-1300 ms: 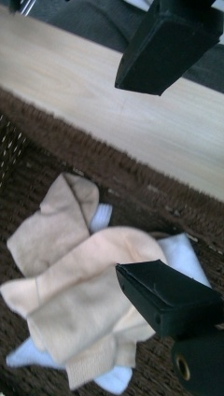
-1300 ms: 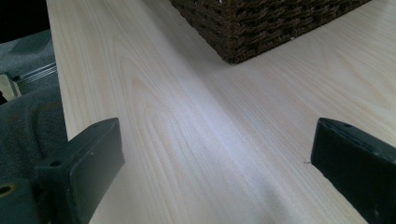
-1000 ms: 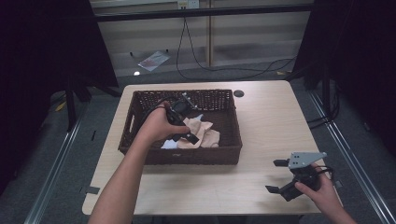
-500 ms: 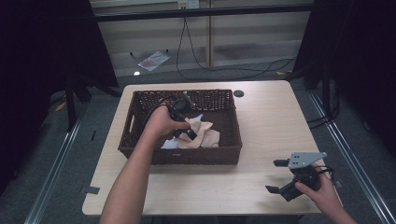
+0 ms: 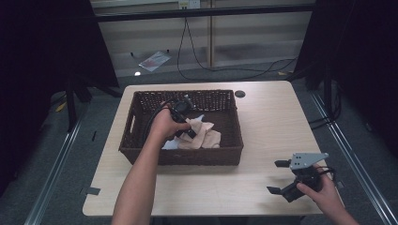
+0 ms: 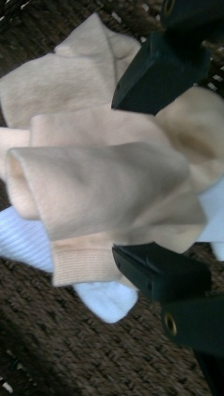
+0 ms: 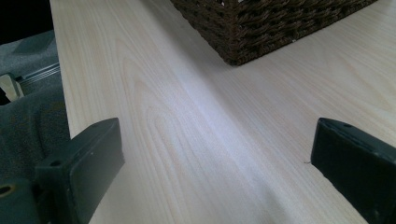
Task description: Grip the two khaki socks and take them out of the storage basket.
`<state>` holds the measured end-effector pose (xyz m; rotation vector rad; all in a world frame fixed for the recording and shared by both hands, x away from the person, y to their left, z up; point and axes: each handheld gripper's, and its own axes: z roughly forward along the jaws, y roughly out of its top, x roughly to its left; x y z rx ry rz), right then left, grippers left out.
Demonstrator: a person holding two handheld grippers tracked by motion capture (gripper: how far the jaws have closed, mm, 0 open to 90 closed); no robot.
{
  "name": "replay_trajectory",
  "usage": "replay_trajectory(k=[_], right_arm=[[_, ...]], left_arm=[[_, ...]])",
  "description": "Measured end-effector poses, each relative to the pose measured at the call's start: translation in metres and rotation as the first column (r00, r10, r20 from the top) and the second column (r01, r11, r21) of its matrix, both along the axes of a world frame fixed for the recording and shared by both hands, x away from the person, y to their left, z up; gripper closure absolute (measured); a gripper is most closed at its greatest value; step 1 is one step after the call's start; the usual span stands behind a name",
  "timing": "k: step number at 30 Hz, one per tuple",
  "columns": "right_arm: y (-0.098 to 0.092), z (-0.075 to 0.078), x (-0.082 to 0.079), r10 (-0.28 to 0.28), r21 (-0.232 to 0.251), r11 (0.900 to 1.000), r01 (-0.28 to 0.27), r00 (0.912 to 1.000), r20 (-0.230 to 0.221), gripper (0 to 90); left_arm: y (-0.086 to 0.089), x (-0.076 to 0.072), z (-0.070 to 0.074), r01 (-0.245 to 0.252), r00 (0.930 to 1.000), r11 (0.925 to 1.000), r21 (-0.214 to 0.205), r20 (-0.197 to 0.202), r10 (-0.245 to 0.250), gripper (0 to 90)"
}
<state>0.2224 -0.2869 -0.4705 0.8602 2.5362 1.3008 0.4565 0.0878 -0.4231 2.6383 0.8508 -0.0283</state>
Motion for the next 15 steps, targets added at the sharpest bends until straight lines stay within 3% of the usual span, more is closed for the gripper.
replay_trajectory(k=[2,5,6,7,9,11,12,13,15], right_arm=[[0.000,0.000,0.000,0.000,0.000,1.0000,0.000,1.0000,0.000,2.3],[0.000,0.000,0.000,0.000,0.001,1.0000,0.000,1.0000,0.000,2.3],[0.000,0.000,0.000,0.001,0.001,1.0000,-0.001,1.0000,0.004,2.3],[-0.001,0.000,0.000,0.003,0.003,1.0000,-0.003,1.0000,0.004,2.3],[-0.001,0.000,0.000,0.000,0.001,1.0000,0.000,1.0000,0.006,2.3],[-0.001,0.000,0.000,0.002,0.000,1.0000,-0.002,1.0000,0.006,2.3],[-0.001,0.001,0.000,0.002,-0.001,1.0000,-0.002,1.0000,0.006,2.3],[-0.001,0.001,0.000,0.002,-0.001,1.0000,-0.002,1.0000,0.006,2.3],[-0.001,0.001,0.000,-0.001,-0.001,1.0000,0.001,1.0000,0.008,2.3]], left_arm=[[-0.001,0.001,-0.001,-0.008,0.9999,0.9999,-0.007,0.010,0.008,34.5],[-0.002,0.002,-0.003,-0.015,0.9998,0.9998,-0.012,0.014,0.015,38.9],[-0.002,0.002,-0.003,-0.030,0.9995,0.9995,-0.013,0.004,0.030,53.4],[-0.003,0.003,-0.003,-0.024,0.9996,0.9997,-0.007,0.010,0.024,55.6],[-0.004,0.002,-0.002,-0.020,0.9998,0.9998,-0.008,-0.001,0.020,72.3],[-0.004,0.001,0.001,-0.030,0.9995,0.9995,0.006,-0.007,0.030,81.6],[-0.004,0.000,0.004,-0.051,0.9980,0.9987,0.002,-0.038,0.051,82.6],[-0.004,0.000,0.004,-0.051,0.9980,0.9987,0.002,-0.038,0.051,82.9],[-0.004,-0.002,0.009,-0.062,0.9950,0.9981,-0.002,-0.078,0.062,83.4]])
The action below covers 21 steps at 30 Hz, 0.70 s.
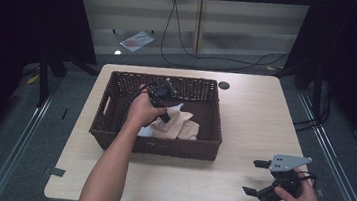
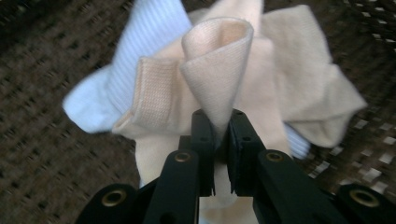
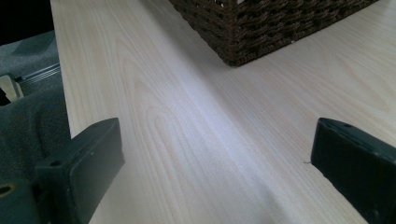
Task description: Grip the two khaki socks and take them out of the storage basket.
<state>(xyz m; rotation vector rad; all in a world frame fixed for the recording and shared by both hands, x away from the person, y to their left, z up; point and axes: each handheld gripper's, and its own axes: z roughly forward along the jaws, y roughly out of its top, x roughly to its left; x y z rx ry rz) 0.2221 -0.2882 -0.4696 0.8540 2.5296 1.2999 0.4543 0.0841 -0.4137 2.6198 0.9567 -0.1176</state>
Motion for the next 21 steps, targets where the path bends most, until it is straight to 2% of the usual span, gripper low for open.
replay_trajectory(k=[1,3,4,5,8,10,12,15,16,21], right_arm=[[0.000,0.000,0.000,0.000,-0.001,1.0000,0.000,1.0000,0.001,2.3],[0.000,0.000,0.000,0.003,0.003,1.0000,-0.003,1.0000,-0.002,2.3],[0.000,0.000,0.000,0.003,0.003,1.0000,-0.003,1.0000,-0.002,2.3],[0.000,0.000,0.000,0.003,0.002,1.0000,-0.003,1.0000,-0.002,2.3],[0.001,-0.001,0.000,0.003,0.003,1.0000,-0.003,1.0000,-0.006,2.3],[0.001,-0.001,0.000,0.003,0.004,1.0000,-0.003,1.0000,-0.008,2.3],[0.001,-0.001,0.000,0.000,0.004,1.0000,0.000,1.0000,-0.009,2.3],[0.001,-0.001,0.000,-0.002,0.002,1.0000,0.002,1.0000,-0.010,2.3],[0.001,-0.001,0.000,-0.002,0.003,1.0000,0.002,1.0000,-0.010,2.3],[0.001,-0.001,0.000,0.000,0.005,1.0000,0.000,1.0000,-0.009,2.3]], left_arm=[[0.001,0.000,0.002,0.001,1.0000,1.0000,0.004,-0.009,-0.001,83.5],[0.004,-0.002,0.011,-0.009,0.9995,0.9998,-0.020,-0.030,0.009,83.5],[0.004,-0.002,0.011,-0.009,0.9995,0.9998,-0.020,-0.030,0.009,83.6],[0.006,-0.003,0.017,0.002,0.9995,0.9998,-0.018,-0.032,-0.003,83.6],[0.011,-0.006,0.030,-0.010,0.9991,0.9994,-0.033,-0.040,0.009,83.5],[0.011,-0.007,0.033,-0.009,0.9991,0.9995,-0.030,-0.041,0.008,83.5],[0.012,-0.011,0.044,0.000,0.9991,0.9994,-0.034,-0.043,-0.001,83.5],[0.013,-0.013,0.050,0.004,0.9992,0.9994,-0.036,-0.040,-0.005,83.4],[0.015,-0.014,0.057,0.009,0.9990,0.9989,-0.046,-0.044,-0.011,83.5],[0.016,-0.018,0.068,0.016,0.9985,0.9990,-0.041,-0.052,-0.018,83.5]])
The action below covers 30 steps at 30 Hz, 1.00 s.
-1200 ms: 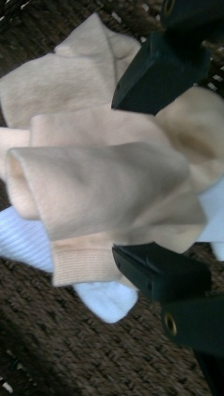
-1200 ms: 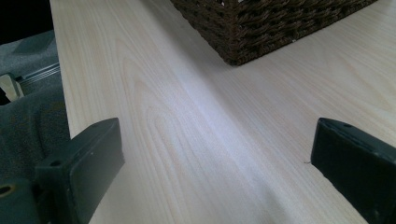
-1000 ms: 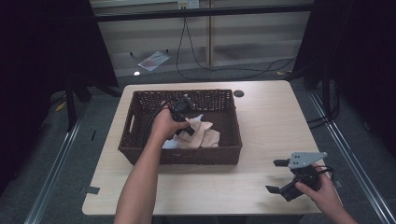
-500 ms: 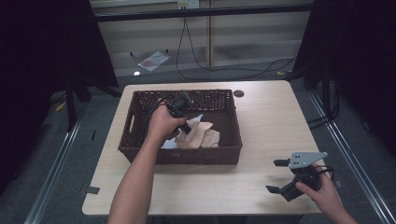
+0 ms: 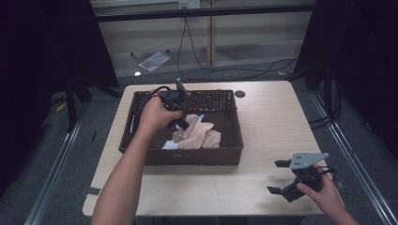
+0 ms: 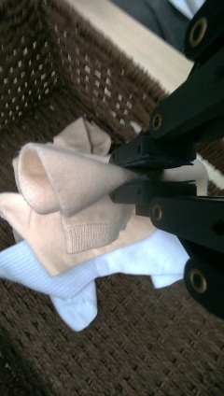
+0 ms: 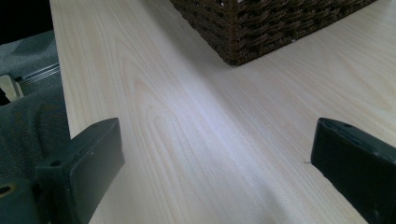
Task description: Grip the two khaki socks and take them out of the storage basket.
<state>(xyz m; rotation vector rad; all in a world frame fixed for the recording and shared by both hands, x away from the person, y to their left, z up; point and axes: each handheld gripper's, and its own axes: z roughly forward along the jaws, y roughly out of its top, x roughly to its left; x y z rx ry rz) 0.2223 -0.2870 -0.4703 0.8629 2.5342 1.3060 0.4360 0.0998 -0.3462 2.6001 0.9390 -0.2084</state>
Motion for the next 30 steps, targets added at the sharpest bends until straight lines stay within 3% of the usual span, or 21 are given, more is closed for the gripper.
replay_trajectory(k=[6,13,30], right_arm=[[0.000,0.000,0.000,-0.002,-0.002,1.0000,0.002,1.0000,-0.001,2.3],[0.000,0.000,0.000,0.002,-0.006,1.0000,-0.002,1.0000,-0.002,2.3],[0.001,-0.001,0.000,0.005,-0.009,0.9999,-0.005,1.0000,-0.003,2.3]], left_arm=[[0.001,-0.008,0.013,0.005,1.0000,1.0000,-0.007,-0.004,-0.005,83.5],[0.001,-0.018,0.029,0.055,0.9985,0.9984,-0.012,0.004,-0.055,83.4],[-0.002,-0.042,0.051,0.136,0.9907,0.9904,-0.022,-0.002,-0.136,83.4]])
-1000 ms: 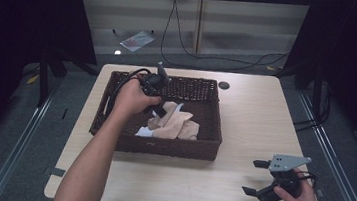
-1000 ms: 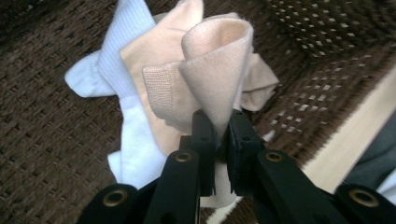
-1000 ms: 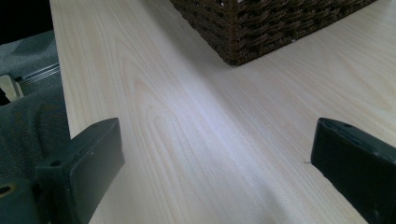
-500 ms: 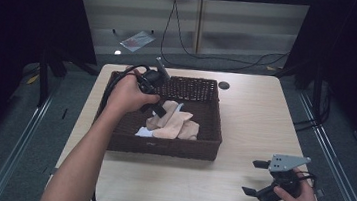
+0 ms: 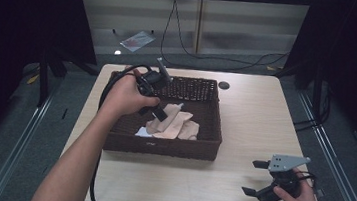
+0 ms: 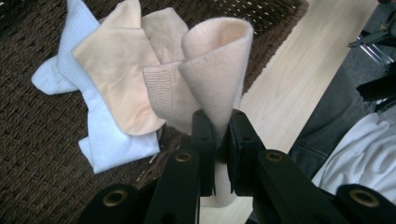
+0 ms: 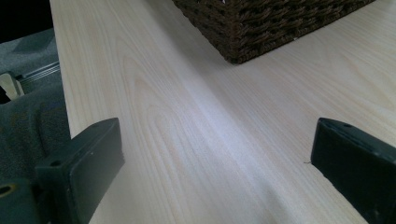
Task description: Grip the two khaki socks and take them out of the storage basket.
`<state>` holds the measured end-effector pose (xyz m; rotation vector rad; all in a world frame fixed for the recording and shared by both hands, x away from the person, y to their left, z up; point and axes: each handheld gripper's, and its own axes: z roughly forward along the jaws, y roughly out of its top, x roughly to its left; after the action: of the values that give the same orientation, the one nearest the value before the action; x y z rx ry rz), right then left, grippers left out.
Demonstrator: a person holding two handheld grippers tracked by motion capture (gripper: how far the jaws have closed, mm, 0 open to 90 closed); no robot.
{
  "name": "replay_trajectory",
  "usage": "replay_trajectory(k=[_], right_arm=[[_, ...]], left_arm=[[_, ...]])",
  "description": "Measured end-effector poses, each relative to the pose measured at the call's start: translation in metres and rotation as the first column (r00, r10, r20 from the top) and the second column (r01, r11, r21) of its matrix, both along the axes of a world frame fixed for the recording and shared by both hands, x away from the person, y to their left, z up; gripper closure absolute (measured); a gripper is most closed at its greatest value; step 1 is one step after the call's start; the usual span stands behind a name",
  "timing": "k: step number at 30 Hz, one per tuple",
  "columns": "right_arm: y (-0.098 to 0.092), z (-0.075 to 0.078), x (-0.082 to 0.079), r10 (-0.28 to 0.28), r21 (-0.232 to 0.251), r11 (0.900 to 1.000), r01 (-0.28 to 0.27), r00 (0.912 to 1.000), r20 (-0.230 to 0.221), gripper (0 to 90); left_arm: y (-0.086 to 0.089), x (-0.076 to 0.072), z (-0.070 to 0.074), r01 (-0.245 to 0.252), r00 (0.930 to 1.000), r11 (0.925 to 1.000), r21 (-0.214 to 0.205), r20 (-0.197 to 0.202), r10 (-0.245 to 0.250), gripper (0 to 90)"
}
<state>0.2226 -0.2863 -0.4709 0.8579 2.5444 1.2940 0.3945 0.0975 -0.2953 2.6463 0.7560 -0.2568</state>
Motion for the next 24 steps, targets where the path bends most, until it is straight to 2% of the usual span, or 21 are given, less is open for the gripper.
replay_trajectory(k=[11,14,24], right_arm=[[0.000,0.001,-0.001,-0.004,0.000,1.0000,0.004,1.0000,-0.001,2.3],[0.000,0.000,0.000,-0.003,-0.001,1.0000,0.003,1.0000,0.000,2.3],[0.000,0.000,-0.001,-0.001,0.001,1.0000,0.001,1.0000,-0.002,2.3]], left_arm=[[0.000,-0.010,0.008,0.035,0.9993,0.9994,0.004,-0.011,-0.035,83.3],[0.000,-0.015,0.011,0.053,0.9984,0.9985,-0.014,-0.018,-0.053,83.3],[-0.001,-0.025,0.008,0.088,0.9956,0.9959,-0.020,-0.032,-0.089,83.0]])
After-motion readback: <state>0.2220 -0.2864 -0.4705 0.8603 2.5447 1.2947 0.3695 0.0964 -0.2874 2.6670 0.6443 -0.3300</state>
